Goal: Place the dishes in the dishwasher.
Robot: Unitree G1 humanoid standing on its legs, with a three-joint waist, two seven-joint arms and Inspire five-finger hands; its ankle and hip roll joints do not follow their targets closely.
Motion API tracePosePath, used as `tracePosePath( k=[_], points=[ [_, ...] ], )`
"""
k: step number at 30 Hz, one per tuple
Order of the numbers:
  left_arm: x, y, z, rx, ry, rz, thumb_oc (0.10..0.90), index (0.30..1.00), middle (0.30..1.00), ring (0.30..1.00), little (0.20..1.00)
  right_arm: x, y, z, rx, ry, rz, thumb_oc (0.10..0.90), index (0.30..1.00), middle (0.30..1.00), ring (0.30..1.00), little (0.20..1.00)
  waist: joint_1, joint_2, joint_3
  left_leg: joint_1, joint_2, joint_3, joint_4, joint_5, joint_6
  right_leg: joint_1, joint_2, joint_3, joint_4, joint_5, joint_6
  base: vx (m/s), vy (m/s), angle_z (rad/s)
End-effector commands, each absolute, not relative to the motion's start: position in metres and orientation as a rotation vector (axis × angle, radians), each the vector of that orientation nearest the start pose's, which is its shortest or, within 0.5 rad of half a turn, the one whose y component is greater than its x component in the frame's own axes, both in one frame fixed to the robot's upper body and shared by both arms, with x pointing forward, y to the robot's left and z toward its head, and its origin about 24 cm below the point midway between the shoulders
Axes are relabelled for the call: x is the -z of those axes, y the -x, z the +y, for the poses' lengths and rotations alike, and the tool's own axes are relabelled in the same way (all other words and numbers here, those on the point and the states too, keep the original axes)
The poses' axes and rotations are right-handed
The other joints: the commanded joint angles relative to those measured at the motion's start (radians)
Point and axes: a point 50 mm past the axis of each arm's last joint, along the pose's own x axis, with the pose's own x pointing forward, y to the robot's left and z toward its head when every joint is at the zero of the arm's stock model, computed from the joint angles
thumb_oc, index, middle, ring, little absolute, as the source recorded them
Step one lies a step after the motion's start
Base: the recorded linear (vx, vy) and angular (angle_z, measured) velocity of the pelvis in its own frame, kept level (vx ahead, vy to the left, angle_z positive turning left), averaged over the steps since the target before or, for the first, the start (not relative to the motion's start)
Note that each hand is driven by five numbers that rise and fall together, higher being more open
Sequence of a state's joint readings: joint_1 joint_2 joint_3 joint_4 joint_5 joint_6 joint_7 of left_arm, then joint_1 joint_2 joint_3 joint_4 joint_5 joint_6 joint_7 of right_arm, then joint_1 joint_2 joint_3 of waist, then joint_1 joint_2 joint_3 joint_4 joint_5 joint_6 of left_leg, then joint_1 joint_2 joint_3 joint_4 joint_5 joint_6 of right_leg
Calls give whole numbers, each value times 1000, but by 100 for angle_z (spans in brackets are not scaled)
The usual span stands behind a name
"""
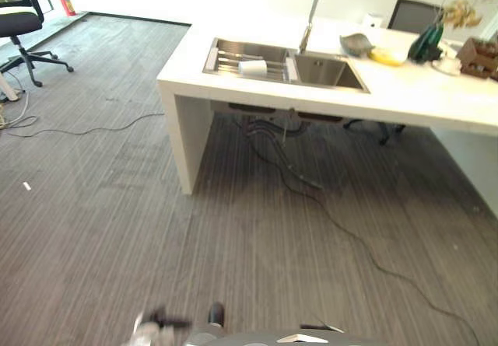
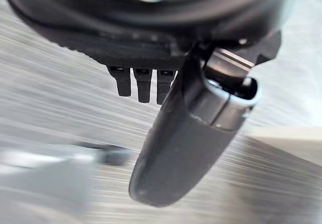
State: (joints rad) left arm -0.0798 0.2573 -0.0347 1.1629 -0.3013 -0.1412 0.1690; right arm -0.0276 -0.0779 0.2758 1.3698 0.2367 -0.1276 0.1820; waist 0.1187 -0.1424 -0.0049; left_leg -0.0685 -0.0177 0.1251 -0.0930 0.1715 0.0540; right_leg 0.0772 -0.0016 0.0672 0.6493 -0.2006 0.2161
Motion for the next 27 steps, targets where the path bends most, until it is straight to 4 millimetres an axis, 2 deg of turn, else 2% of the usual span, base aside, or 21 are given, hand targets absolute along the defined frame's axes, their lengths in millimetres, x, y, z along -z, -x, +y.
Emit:
tracePosePath(
  k=[1,2,3,4,5,7,8,9,10,11,13,15,16,18,20,22,24,25,27],
  points=[
    [69,-237,263,-568,-83,465,800,900,900,900,900,159,-132,-171,-90,-59,1042,800,900,900,900,900,-10,51,49,-69,45,-18,6,-37,-94,57,-16,-2,-118,419,24,308,220,21],
    [10,-271,262,-589,-39,148,800,900,900,900,900,154,-141,-173,-54,-91,994,800,900,900,900,900,-37,79,84,-12,55,-39,6,-62,-79,-38,-29,-73,36,435,16,311,204,34],
    [-14,-276,263,-583,-85,33,800,900,900,900,900,152,-146,-175,-41,-90,972,800,900,900,900,900,-47,90,99,11,66,-51,6,-77,-76,-107,-37,-95,78,406,1,473,236,26],
    [-35,-279,264,-589,-125,-65,800,900,900,900,900,151,-147,-178,-40,-71,963,800,900,900,900,900,-60,85,110,37,49,-66,6,-98,-74,-151,-58,-108,80,351,-12,410,98,30],
    [-56,-280,265,-606,-127,-162,800,900,900,900,900,150,-148,-178,-54,-56,949,800,900,900,900,900,-76,89,119,58,47,-80,6,-112,-78,-201,-66,-140,4,287,-37,468,37,29],
    [-96,-285,263,-595,-239,-320,800,900,900,900,900,153,-135,-180,-51,-49,974,800,900,900,900,900,-106,93,121,94,42,-102,6,-140,-94,-235,-76,-172,-191,203,-62,398,-27,39],
    [-96,-285,263,-595,-239,-320,800,900,900,900,900,153,-135,-180,-51,-49,974,800,900,900,900,900,-106,93,121,94,42,-102,6,-140,-94,-235,-76,-172,-191,203,-62,518,-137,40],
    [-126,-292,260,-554,-474,-426,800,900,900,900,900,156,-119,-187,-36,-18,996,800,900,900,900,900,-148,82,115,133,22,-141,6,-184,-116,-222,-75,-115,-489,215,-65,483,-166,38],
    [-143,-297,257,-534,-603,-492,800,900,900,900,900,154,-122,-193,-18,6,971,800,900,900,900,900,-162,79,108,137,22,-152,6,-196,-126,-233,-90,-77,-580,230,-59,604,-206,78],
    [-155,-300,252,-543,-601,-540,800,900,900,900,900,152,-124,-195,12,-1,954,800,900,900,900,900,-168,78,103,149,27,-162,6,-212,-131,-230,-102,-55,-645,259,-49,349,-141,81],
    [-170,-301,244,-548,-613,-605,800,900,900,900,900,152,-126,-195,2,13,953,800,900,900,900,900,-171,75,93,179,29,-158,6,-227,-140,-237,-127,-107,-695,328,-31,256,-141,98],
    [-168,-298,240,-513,-663,-605,800,900,900,900,900,155,-118,-192,-27,42,980,800,900,900,900,900,-170,72,66,214,22,-149,6,-249,-139,-205,-140,-122,-719,352,-31,247,-135,54],
    [-168,-298,240,-478,-694,-592,800,900,900,900,900,156,-116,-192,-52,66,1000,800,900,900,900,900,-167,80,49,228,27,-135,6,-254,-142,-180,-139,-125,-735,356,-31,271,-143,30],
    [-156,-307,240,-357,-733,-494,800,900,900,900,900,155,-120,-195,-106,124,1017,800,900,900,900,900,-174,105,28,247,43,-139,6,-254,-154,-141,-114,-81,-737,330,-45,240,-136,9],
    [-154,-308,239,-344,-732,-484,800,900,900,900,900,154,-123,-195,-120,139,1009,800,900,900,900,900,-175,117,23,251,53,-148,6,-250,-160,-130,-106,-86,-737,317,-49,119,-108,-12],
    [-149,-311,241,-283,-768,-430,800,900,900,900,900,147,-141,-206,-97,158,968,800,900,900,900,900,-169,132,34,233,75,-159,97,-244,-183,-90,-91,-86,-737,296,-76,123,-223,-14],
    [-155,-314,237,-231,-800,-449,800,900,900,900,900,141,-150,-222,-51,165,947,800,900,900,900,900,-172,136,57,173,73,-167,270,-195,-225,-60,-87,-97,-737,276,-98,112,-182,-3],
    [-162,-316,236,-203,-848,-460,800,900,900,900,900,138,-151,-229,-29,167,941,800,900,900,900,900,-166,136,72,141,77,-168,375,-160,-251,-37,-88,-98,-737,260,-106,111,-167,9],
    [-173,-322,229,-161,-904,-488,800,900,900,900,900,135,-157,-237,-21,186,933,800,900,900,900,900,-152,119,107,57,49,-181,556,-112,-281,-15,-105,-100,-737,252,-121,100,-171,18]
  ],
)
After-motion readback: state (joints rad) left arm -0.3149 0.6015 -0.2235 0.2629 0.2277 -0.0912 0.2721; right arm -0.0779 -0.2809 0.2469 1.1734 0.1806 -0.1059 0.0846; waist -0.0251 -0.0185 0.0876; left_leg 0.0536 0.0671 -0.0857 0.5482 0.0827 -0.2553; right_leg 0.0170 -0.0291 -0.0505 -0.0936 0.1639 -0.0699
